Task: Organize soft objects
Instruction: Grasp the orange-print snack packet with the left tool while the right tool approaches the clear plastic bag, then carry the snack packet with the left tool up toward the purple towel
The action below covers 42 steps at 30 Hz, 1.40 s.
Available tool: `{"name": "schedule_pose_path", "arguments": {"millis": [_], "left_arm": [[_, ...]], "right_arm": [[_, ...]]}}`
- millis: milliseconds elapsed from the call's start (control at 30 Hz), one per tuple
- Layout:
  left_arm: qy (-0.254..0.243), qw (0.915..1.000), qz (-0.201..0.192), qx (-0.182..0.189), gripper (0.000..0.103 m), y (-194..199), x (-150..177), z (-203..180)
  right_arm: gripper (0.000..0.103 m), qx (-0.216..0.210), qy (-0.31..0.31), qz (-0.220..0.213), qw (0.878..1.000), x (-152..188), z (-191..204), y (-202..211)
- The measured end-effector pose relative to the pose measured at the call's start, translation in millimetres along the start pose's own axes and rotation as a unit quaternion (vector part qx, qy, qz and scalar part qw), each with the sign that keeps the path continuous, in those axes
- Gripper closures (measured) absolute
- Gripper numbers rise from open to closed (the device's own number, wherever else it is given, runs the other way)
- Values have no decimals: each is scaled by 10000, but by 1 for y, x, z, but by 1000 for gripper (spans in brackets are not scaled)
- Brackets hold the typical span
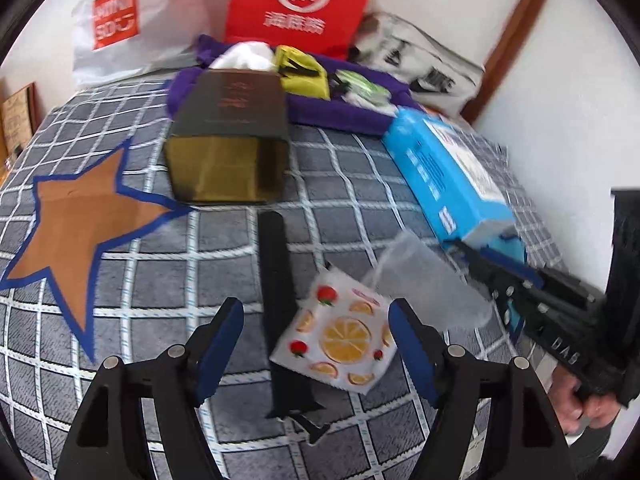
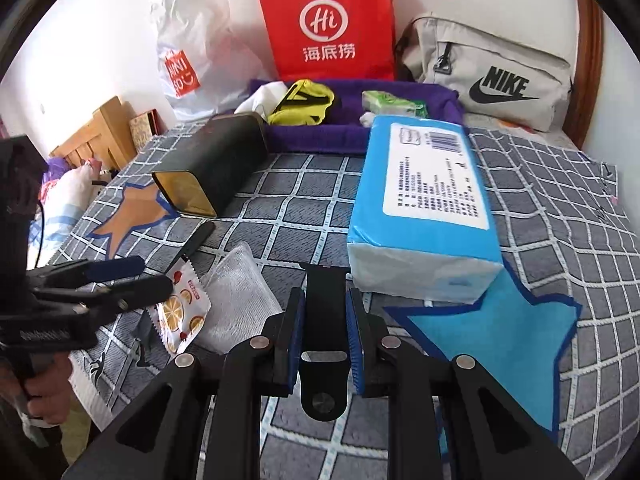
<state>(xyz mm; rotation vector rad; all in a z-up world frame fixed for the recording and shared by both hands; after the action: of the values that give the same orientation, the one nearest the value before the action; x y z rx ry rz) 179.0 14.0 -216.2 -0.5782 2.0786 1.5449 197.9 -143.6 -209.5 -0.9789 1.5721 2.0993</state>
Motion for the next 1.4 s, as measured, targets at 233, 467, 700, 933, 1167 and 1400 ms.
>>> {"name": "schedule_pose_path", "arguments": {"millis": [233, 467, 700, 933, 1167, 1400], "left_arm": [[-682, 9973, 160, -232, 21, -14, 16, -19], [-787, 9960, 73, -408, 27, -14, 17, -18], [-623, 9969, -84, -468, 51, -3, 13, -6], [-414, 9977, -179, -515, 53, 8, 8, 5], [296, 9983, -226, -457, 53, 19, 9, 35], [561, 9971, -311, -416, 53, 26, 4, 49]], "right_arm": [[82, -11, -174, 37, 9998, 13, -15, 13], [82, -121, -131, 157, 9997, 25, -9, 8], [82, 47, -125, -106, 9999, 27, -24, 35], [82, 160, -177, -141, 9996, 23, -46, 15], [82, -27, -244, -42, 9997, 23, -37, -4], [82, -122, -251, 62, 9996, 21, -28, -14]]}}
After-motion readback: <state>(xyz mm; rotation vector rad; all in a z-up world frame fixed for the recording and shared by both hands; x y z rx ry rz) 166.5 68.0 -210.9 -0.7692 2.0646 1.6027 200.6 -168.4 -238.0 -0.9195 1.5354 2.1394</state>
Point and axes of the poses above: each gripper's, at about its wrist camera, not at the fingertips, and y roughly against the way its jaws point, z to its left, x to its underside, the point moved 7 cm from there along -y, roughly the way its jaws point, and after that the axes turned 6 degrees about -z, right-handed, at the moved point
